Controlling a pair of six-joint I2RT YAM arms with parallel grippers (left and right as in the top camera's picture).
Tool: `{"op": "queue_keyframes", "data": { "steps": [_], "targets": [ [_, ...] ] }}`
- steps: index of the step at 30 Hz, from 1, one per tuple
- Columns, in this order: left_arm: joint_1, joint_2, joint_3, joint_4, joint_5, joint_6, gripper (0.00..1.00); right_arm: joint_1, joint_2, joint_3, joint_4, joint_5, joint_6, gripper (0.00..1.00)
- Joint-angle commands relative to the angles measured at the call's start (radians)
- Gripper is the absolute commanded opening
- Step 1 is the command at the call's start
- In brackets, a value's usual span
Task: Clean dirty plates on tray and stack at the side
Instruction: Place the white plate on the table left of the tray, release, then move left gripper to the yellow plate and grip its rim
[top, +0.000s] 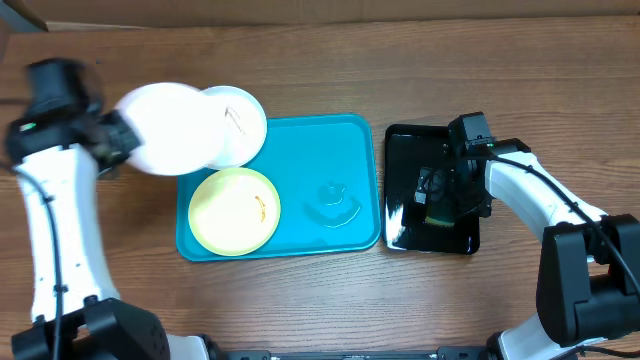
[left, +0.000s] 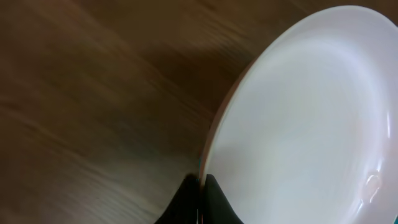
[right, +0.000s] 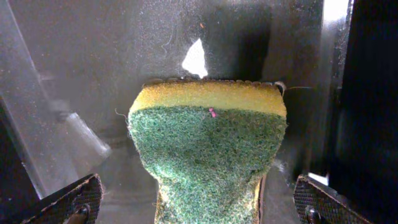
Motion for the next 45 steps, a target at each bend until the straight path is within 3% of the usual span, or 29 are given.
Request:
{"op": "queue_keyframes", "data": {
  "steps": [1, 10, 16, 26, 28, 30, 32, 33, 38, 45],
  "targets": [
    [0.105, 0.002, -0.034, 0.018, -0.061, -0.069, 0.04, -0.001, 0.006, -0.005, 0.002, 0.009, 0.003, 1.00],
    [0.261, 0.002, -0.243, 0.177, -0.102, -0.086, 0.04, -0.001, 0.006, -0.005, 0.002, 0.009, 0.003, 1.00],
    [0.276, 0.002, -0.392, 0.354, -0.113, -0.104, 0.04, -0.001, 0.006, -0.005, 0.002, 0.009, 0.003, 1.00],
    [0.275, 0.014, -0.518, 0.522, -0.115, -0.104, 0.06, -0.001, 0.006, -0.005, 0.002, 0.009, 0.003, 1.00],
    [0.275, 0.029, -0.530, 0.539, -0.114, -0.104, 0.16, -0.001, 0.006, -0.005, 0.002, 0.009, 0.003, 1.00],
    [0.275, 0.049, -0.530, 0.544, -0.112, -0.104, 0.36, -0.001, 0.006, -0.005, 0.002, 0.009, 0.003, 1.00],
    [0.275, 0.062, -0.530, 0.548, -0.089, -0.103, 0.69, -0.001, 0.006, -0.005, 0.002, 0.009, 0.003, 1.00],
    [0.275, 0.064, -0.530, 0.547, -0.058, -0.103, 0.97, -0.001, 0.006, -0.005, 0.002, 0.009, 0.003, 1.00],
    [0.258, 0.064, -0.511, 0.525, 0.149, -0.063, 1.00, -0.001, 0.006, -0.005, 0.002, 0.009, 0.003, 1.00],
    [0.150, 0.004, -0.395, 0.334, 0.261, -0.004, 0.96, -0.001, 0.006, -0.005, 0.002, 0.009, 0.003, 1.00]
  ]
}}
